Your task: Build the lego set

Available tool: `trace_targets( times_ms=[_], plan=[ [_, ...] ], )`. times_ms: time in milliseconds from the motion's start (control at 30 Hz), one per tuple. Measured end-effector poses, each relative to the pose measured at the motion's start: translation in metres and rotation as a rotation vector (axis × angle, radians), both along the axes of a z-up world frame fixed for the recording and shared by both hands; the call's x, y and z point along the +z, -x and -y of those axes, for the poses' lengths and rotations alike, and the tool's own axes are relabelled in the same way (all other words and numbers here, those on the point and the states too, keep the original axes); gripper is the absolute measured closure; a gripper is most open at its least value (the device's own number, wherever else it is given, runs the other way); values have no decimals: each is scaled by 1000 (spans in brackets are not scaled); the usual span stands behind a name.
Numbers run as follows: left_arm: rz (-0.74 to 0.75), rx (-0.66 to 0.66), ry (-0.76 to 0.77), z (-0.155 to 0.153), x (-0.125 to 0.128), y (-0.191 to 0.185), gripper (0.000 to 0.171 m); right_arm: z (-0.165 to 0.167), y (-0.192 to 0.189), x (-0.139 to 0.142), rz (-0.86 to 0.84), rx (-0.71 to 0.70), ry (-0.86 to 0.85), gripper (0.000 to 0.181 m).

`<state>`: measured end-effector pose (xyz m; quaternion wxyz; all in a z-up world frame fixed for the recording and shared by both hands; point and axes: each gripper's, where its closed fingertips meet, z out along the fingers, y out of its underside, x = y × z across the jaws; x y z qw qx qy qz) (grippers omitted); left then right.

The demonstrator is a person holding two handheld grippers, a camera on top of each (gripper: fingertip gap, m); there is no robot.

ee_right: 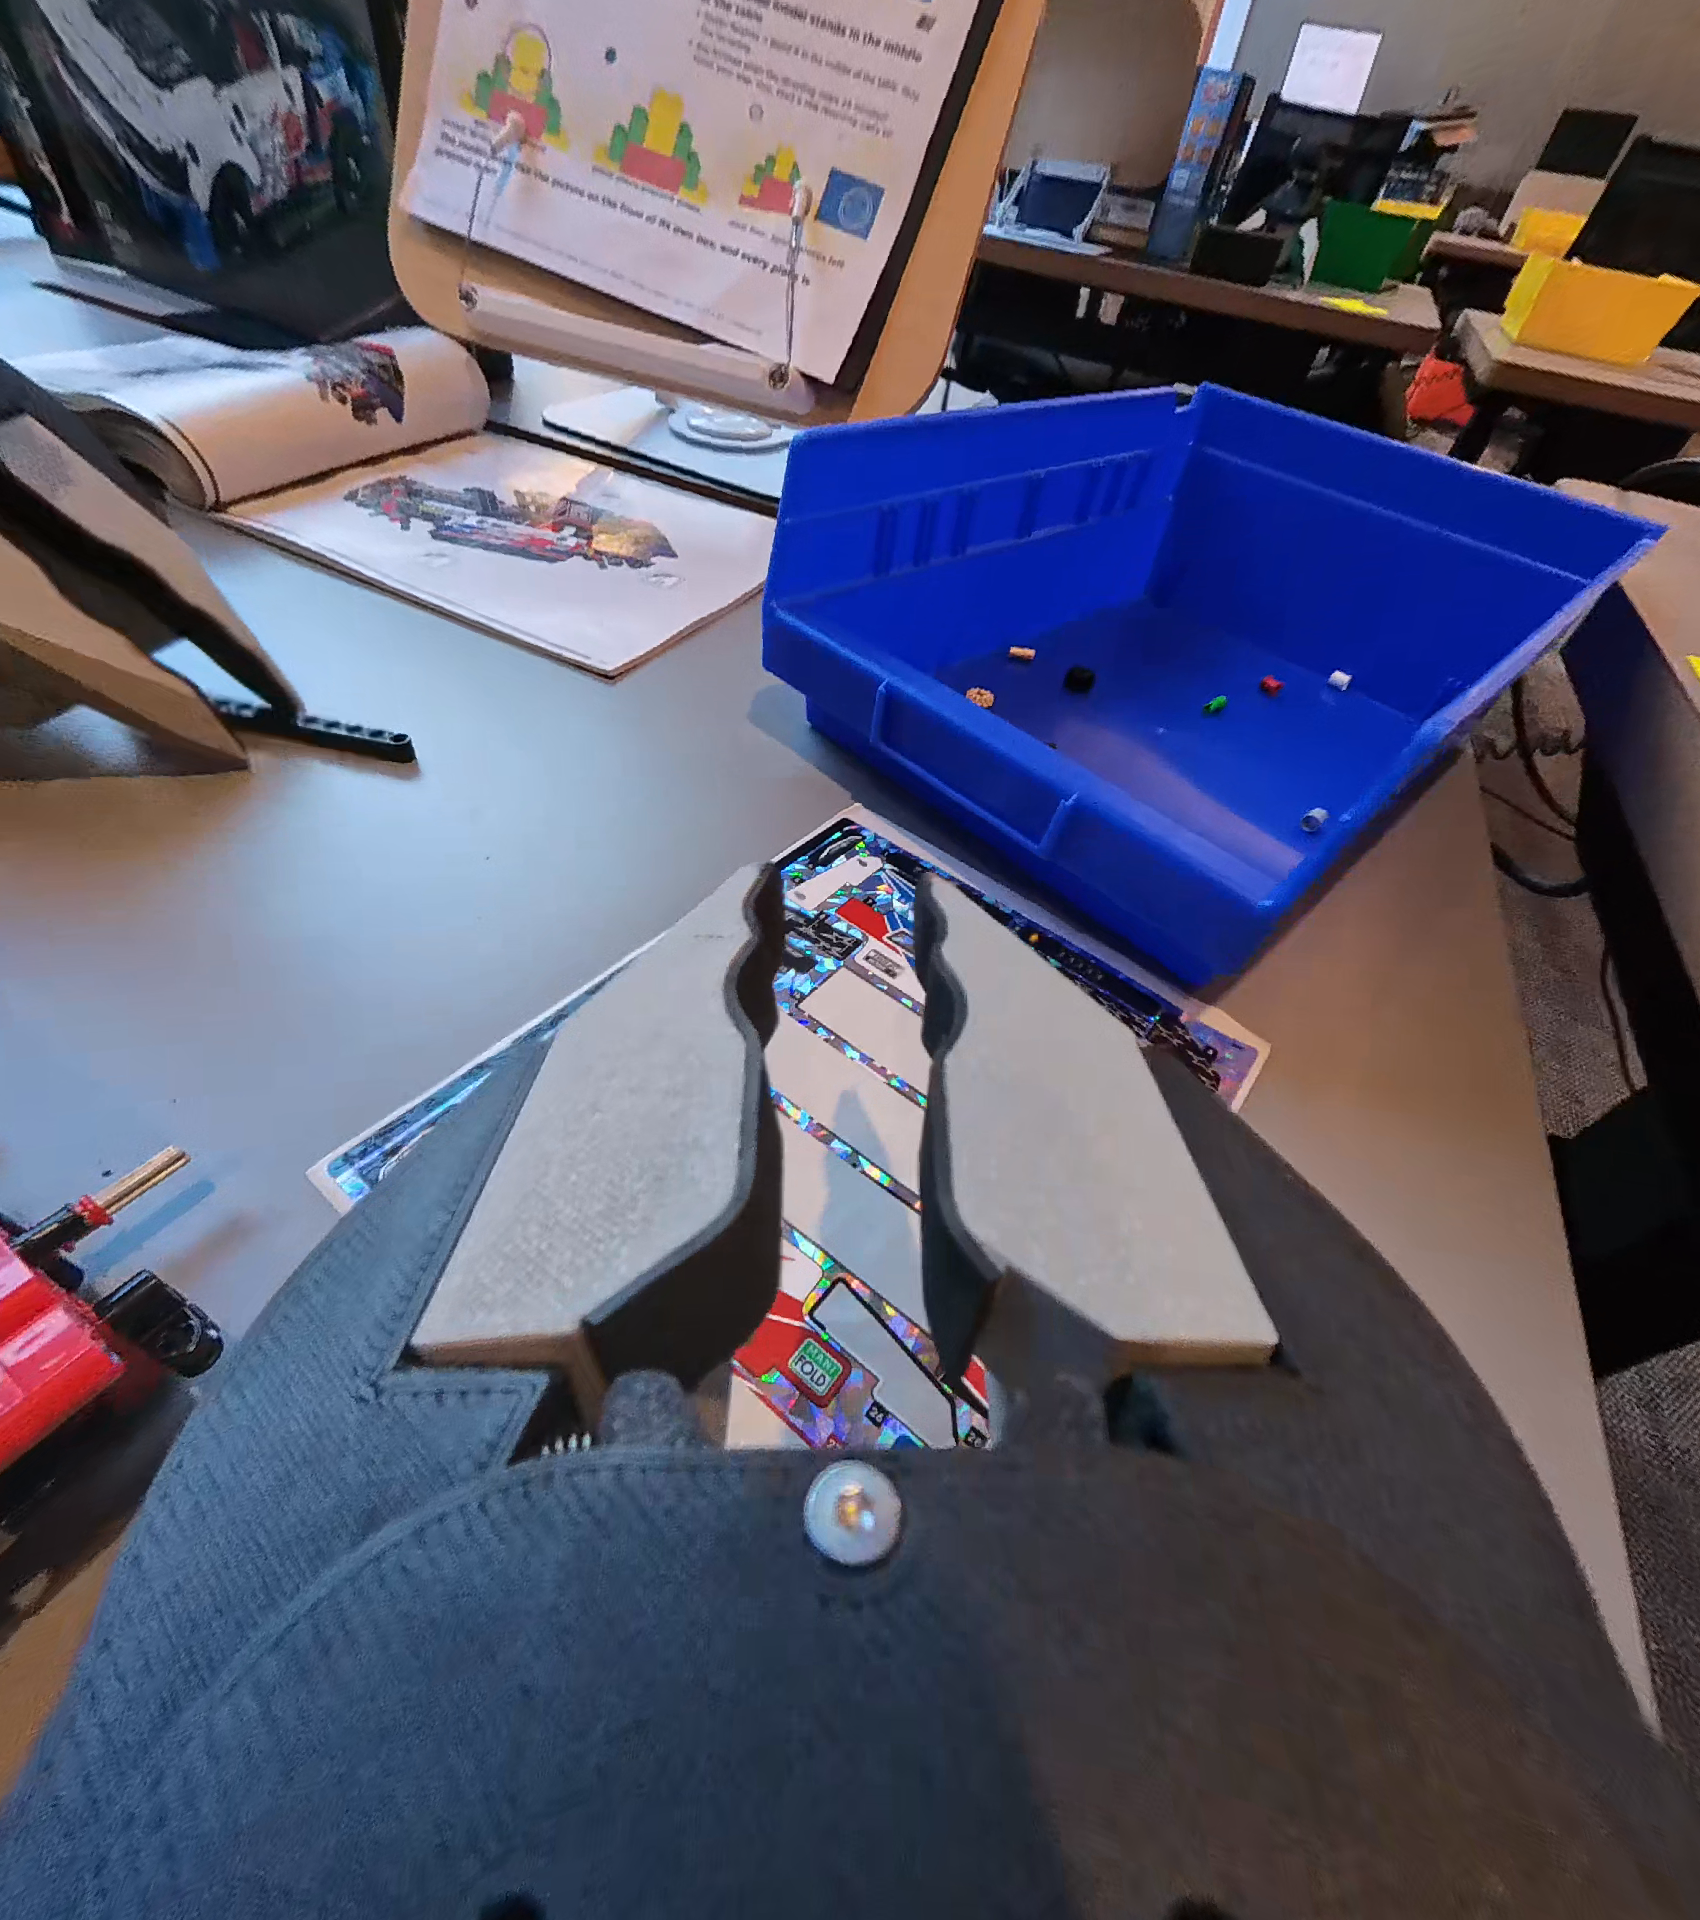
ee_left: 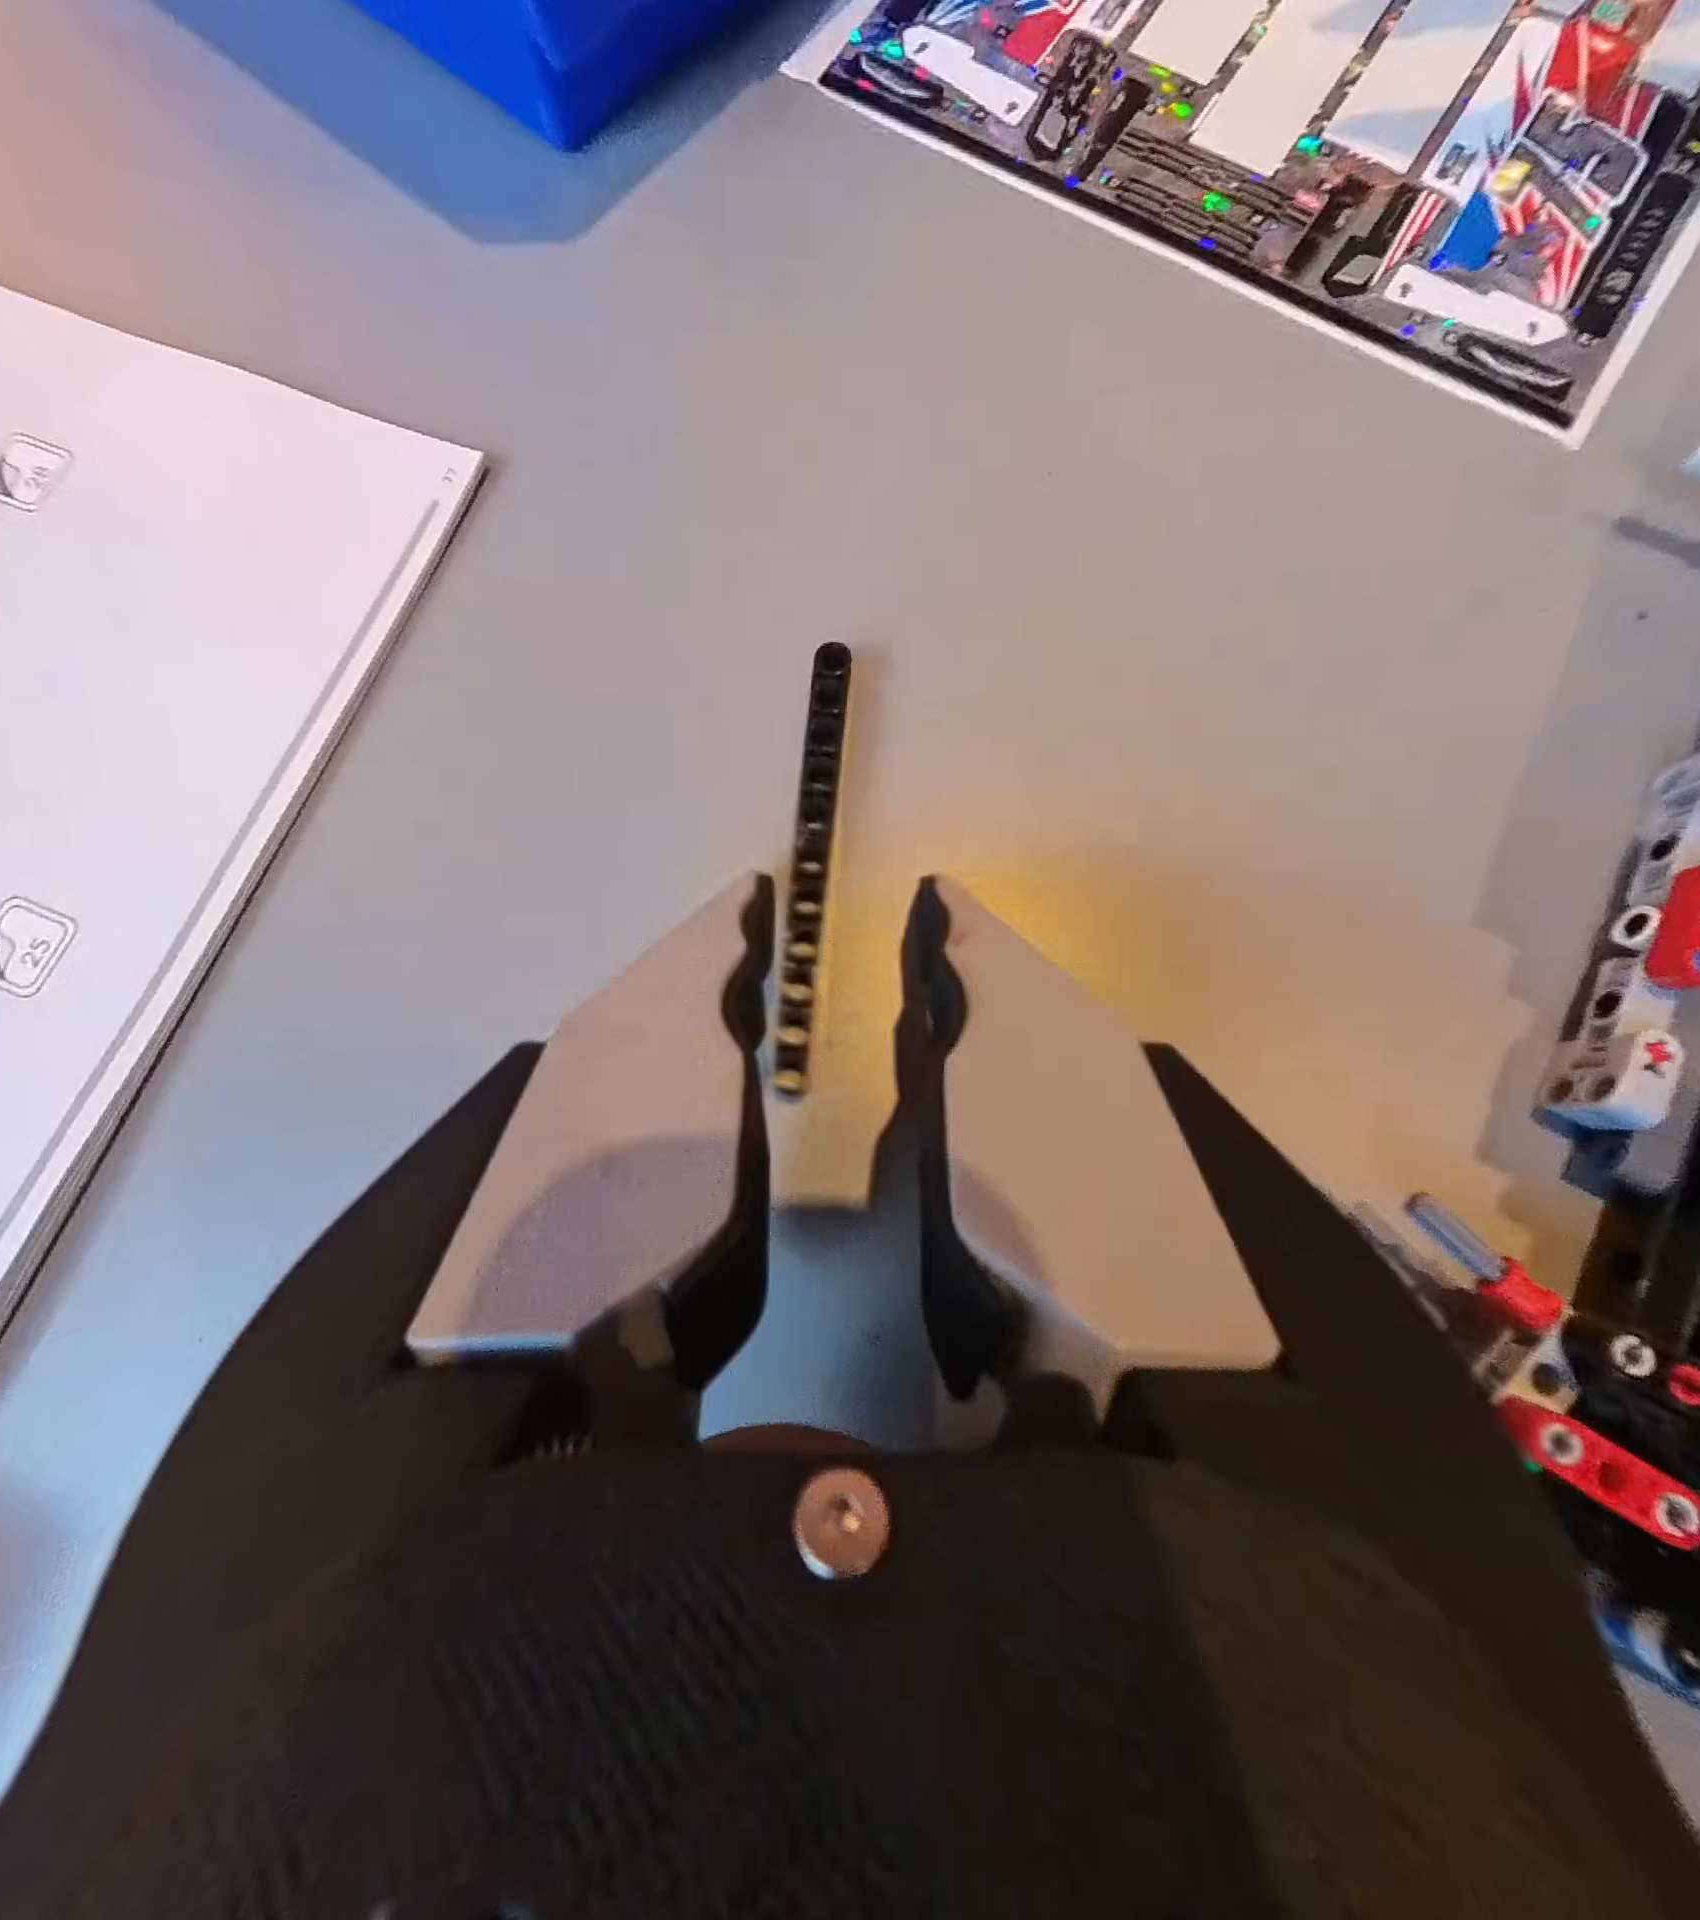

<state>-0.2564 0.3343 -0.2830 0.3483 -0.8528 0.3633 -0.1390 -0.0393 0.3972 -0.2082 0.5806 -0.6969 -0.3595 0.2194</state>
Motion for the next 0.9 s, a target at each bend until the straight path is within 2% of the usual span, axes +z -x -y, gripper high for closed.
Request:
trace_targets(
  times_ms=[67,100,267,367,433,533,633,700,767,900],
  plan=[
    [13,18,16,-1,0,0,153,0,-2,3,-24,0,-5,163],
    [19,7,11,0,0,-1,166,0,-3,5,-36,-1,-8,166],
    [25,-3,-9,0,0,-1,168,-3,-7,12,-90,-3,-28,167],
    [-35,-1,-50,-1,3,3,168,-3,-8,14,-106,-5,-34,168],
    [-38,1,-98,0,17,5,168,-1,-8,15,-109,-1,-42,169],
    [12,73,-156,5,50,27,168,2,-7,17,-109,18,-59,171],
    [80,148,-156,30,74,59,168,14,-6,29,-131,63,-118,172],
    [111,185,-138,60,79,76,168,32,-6,43,-143,120,-153,167],
    [73,217,-139,94,74,94,168,59,-4,54,-126,204,-138,156],
    [-25,293,-103,158,47,125,168,121,5,71,-25,356,-116,128]
  ],
)
